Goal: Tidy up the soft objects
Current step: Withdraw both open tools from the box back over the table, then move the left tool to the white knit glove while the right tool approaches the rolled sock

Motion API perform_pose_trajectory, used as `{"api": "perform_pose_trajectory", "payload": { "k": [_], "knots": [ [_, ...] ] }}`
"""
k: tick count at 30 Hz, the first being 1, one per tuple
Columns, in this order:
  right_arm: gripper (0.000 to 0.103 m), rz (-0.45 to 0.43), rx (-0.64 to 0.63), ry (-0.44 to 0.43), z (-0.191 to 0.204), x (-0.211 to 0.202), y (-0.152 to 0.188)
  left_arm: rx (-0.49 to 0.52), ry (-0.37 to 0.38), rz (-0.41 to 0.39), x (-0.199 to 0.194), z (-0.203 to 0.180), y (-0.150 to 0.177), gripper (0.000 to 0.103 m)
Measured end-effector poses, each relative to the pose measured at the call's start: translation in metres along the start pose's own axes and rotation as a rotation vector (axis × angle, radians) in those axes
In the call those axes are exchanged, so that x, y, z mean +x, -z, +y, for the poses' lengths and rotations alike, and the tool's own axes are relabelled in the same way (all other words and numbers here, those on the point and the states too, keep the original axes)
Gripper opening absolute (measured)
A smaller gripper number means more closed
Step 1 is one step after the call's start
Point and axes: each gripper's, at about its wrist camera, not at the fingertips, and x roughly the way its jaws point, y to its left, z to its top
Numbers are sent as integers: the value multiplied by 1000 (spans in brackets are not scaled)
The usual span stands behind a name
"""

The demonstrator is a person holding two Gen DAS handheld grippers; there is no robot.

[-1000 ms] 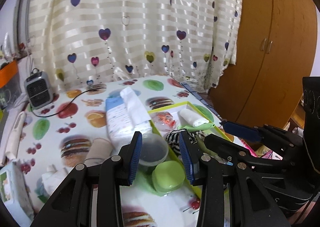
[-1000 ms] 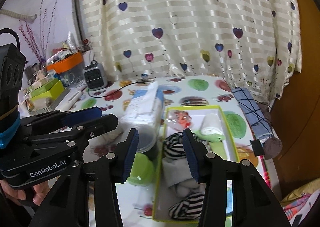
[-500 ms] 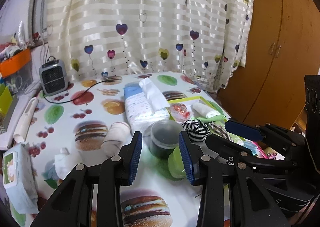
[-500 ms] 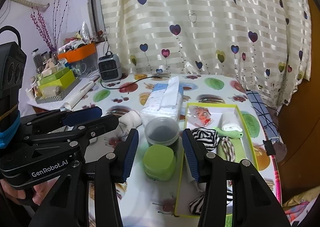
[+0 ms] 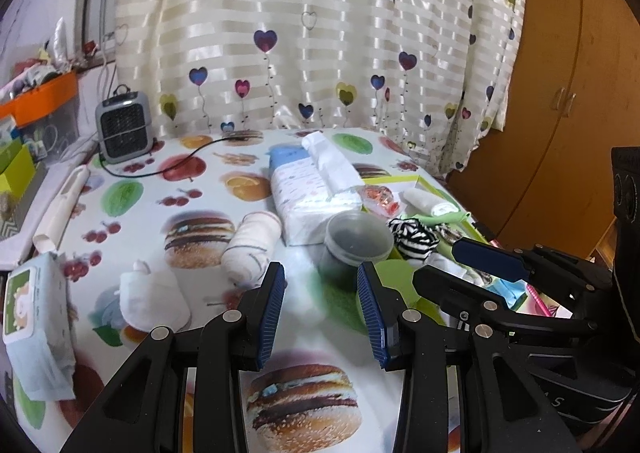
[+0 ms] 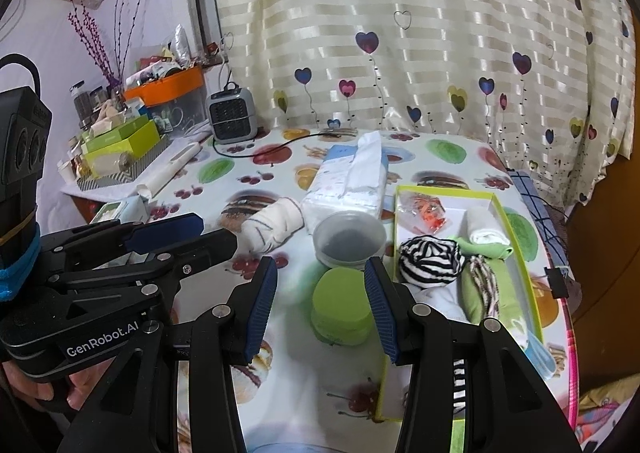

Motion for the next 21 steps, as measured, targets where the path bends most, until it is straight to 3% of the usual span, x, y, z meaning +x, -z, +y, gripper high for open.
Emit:
{"api": "perform_pose_trajectory", "payload": {
  "k": [11, 21],
  "knots": [
    [47, 52, -41, -28, 20, 14, 9, -40, -6, 24, -2, 24, 19, 37],
    [47, 78, -48, -62, 33, 29, 11, -113, -81, 33, -2, 72, 31, 37]
  ]
}}
